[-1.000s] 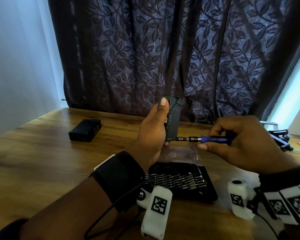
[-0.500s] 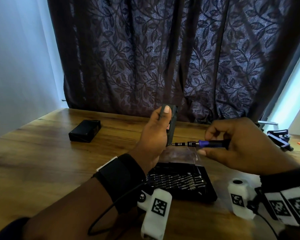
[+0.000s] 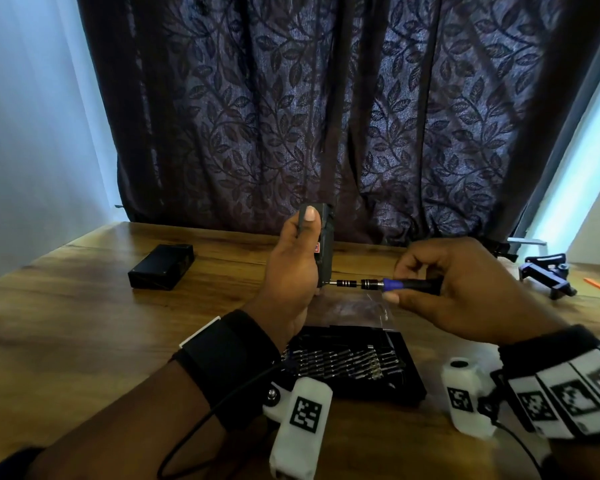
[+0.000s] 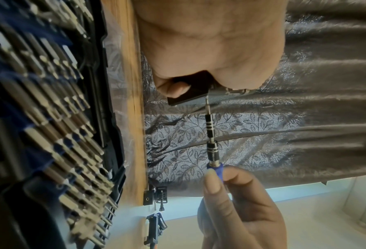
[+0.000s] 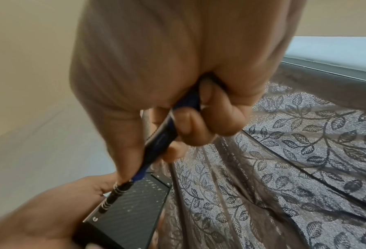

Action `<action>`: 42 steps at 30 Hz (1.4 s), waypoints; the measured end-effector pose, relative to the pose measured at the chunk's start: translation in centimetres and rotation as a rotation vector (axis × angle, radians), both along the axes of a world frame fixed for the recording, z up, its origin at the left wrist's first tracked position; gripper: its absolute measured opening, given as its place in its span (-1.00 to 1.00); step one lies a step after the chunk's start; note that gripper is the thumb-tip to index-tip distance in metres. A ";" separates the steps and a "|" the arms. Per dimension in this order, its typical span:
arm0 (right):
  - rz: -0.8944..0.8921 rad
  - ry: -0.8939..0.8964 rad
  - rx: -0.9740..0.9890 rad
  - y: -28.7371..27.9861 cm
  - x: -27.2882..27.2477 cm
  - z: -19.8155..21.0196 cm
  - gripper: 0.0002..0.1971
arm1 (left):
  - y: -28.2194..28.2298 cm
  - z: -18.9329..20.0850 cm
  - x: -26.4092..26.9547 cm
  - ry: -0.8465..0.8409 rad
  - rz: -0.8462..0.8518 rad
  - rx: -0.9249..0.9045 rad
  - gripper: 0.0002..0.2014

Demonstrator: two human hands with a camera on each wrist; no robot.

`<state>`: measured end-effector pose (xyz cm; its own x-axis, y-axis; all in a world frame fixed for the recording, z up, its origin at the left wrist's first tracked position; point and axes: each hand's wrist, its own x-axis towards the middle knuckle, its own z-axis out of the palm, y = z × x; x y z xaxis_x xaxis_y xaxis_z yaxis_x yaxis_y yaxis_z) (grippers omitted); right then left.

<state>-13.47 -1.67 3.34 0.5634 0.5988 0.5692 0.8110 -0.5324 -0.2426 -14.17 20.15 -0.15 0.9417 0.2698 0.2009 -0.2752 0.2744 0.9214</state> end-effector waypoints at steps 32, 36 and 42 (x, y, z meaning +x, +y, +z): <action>0.013 -0.017 0.025 0.2 -0.7 0.3 -0.81 | 0.3 0.1 0.2 0.017 0.011 -0.007 -0.47; -0.036 -0.076 -0.020 0.2 -0.7 0.3 -0.68 | 0.1 0.0 0.0 0.025 -0.011 -0.025 -0.44; -0.004 -0.065 0.019 0.3 -1.8 1.2 -0.70 | 0.0 0.3 -0.5 -0.008 -0.102 -0.186 -0.16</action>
